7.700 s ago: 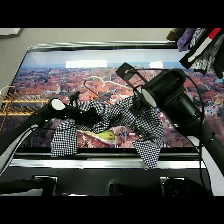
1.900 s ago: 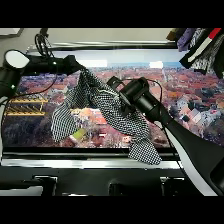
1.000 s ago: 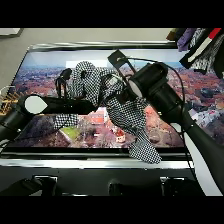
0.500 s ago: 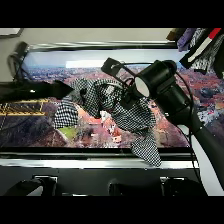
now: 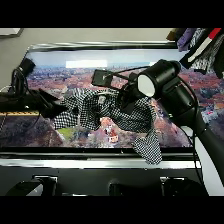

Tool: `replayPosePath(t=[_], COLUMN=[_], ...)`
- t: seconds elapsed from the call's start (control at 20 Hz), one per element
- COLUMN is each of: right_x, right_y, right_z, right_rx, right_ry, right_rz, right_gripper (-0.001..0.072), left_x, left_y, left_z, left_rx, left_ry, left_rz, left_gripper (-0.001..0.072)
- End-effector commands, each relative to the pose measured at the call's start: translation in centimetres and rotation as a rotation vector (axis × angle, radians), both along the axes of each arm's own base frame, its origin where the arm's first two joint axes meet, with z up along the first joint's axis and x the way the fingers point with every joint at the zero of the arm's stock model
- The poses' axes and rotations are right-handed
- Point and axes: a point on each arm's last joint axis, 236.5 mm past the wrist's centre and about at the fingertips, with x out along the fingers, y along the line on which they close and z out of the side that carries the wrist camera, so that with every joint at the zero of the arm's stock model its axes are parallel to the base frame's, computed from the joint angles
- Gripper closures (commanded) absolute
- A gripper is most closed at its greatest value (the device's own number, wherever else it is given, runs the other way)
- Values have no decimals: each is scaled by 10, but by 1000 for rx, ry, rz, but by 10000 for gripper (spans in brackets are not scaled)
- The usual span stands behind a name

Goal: Fold the clothes and pants, and hang the long-sleeved shirts on hangers.

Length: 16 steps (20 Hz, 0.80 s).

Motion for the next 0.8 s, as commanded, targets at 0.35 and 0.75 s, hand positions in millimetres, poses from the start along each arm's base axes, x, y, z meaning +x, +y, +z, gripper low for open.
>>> replayPosePath(t=[0.35, 0.75], right_x=[-15, -17], right_y=[15, 15], right_z=[-2, -3], right_rx=[46, 60], right_ry=[52, 72], right_rz=[58, 29], right_gripper=[671, 671], left_x=[8, 12], left_y=[-6, -6], left_z=[-27, -38], left_rx=[40, 42], left_ry=[-173, -154], left_rz=[-199, -215], left_gripper=[23, 677])
